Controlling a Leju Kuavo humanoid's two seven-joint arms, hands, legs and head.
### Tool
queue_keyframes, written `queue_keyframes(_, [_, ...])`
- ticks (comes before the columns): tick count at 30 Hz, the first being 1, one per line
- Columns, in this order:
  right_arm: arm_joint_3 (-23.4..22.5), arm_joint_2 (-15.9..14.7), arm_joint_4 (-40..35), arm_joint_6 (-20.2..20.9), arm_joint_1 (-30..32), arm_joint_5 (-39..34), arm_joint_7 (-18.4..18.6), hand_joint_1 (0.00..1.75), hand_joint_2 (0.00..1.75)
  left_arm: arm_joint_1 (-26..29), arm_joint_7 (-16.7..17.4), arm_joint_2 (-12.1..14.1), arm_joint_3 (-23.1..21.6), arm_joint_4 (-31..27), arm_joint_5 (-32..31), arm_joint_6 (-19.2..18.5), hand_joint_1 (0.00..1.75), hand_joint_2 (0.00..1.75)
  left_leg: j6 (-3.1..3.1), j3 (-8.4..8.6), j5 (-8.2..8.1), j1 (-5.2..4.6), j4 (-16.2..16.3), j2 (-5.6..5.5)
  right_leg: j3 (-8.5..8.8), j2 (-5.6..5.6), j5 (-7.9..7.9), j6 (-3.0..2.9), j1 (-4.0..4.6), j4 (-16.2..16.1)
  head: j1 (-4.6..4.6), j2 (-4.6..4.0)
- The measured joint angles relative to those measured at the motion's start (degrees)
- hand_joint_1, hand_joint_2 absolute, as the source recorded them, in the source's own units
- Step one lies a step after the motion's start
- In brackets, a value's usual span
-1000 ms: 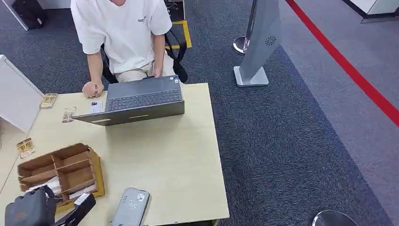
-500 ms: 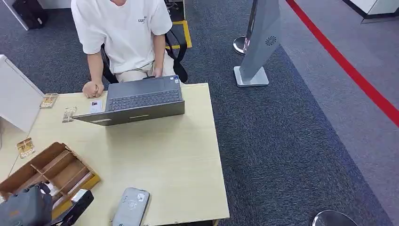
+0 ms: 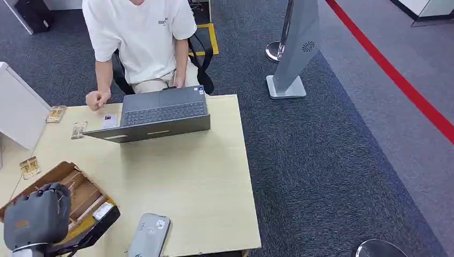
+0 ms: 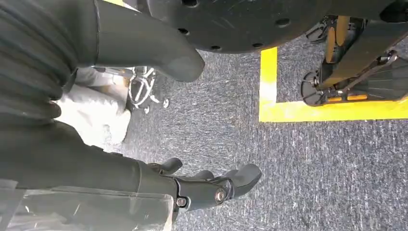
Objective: Pass the card to the sensor for recognition and then transmit it.
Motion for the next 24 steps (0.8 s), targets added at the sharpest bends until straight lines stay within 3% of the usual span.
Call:
queue_keyframes(5, [0.0, 0.0, 0.0, 2.5, -0.1, 4.3, -1.3, 0.00, 1.75, -11.9, 3.3, 1.8, -5.7, 0.1, 0.0, 0.1, 1.75, 1.75, 0.04, -0.03, 0.14, 0.01, 0.0, -0.14, 0.03, -0.18, 0.09, -0.03, 0.00, 0.0, -0.04, 0.00])
queue_keyframes(10, [-1.0, 0.0, 0.6, 4.4, -0.2, 12.2, -4.3, 0.00, 1.75, -25.1, 3.6, 2.1, -8.8, 6.0, 0.0, 0.2, 1.75, 1.75, 0.04, -0.03, 0.24, 0.00, 0.0, -0.16, 0.07, -0.23, 0.20, -0.04, 0.01, 0.0, -0.04, 0.00])
queue_keyframes(14, [-2.3, 0.0, 1.3, 4.9, -0.3, 14.8, -5.2, 0.00, 1.75, -30.2, 4.7, 2.2, -9.8, 9.2, 0.0, 0.6, 1.75, 1.75, 0.04, -0.01, 0.24, -0.01, 0.0, -0.14, 0.03, -0.15, 0.23, -0.04, 0.00, 0.0, -0.07, 0.00])
queue_keyframes(24, [-7.1, -0.3, 5.8, 4.8, -1.8, 24.1, -6.5, 0.00, 1.75, -47.8, 12.4, 5.8, -15.1, 26.0, 0.0, 2.8, 1.75, 1.75, 0.01, -0.04, 0.29, -0.01, 0.0, -0.10, 0.01, -0.12, 0.25, -0.05, 0.01, 0.1, -0.04, 0.00])
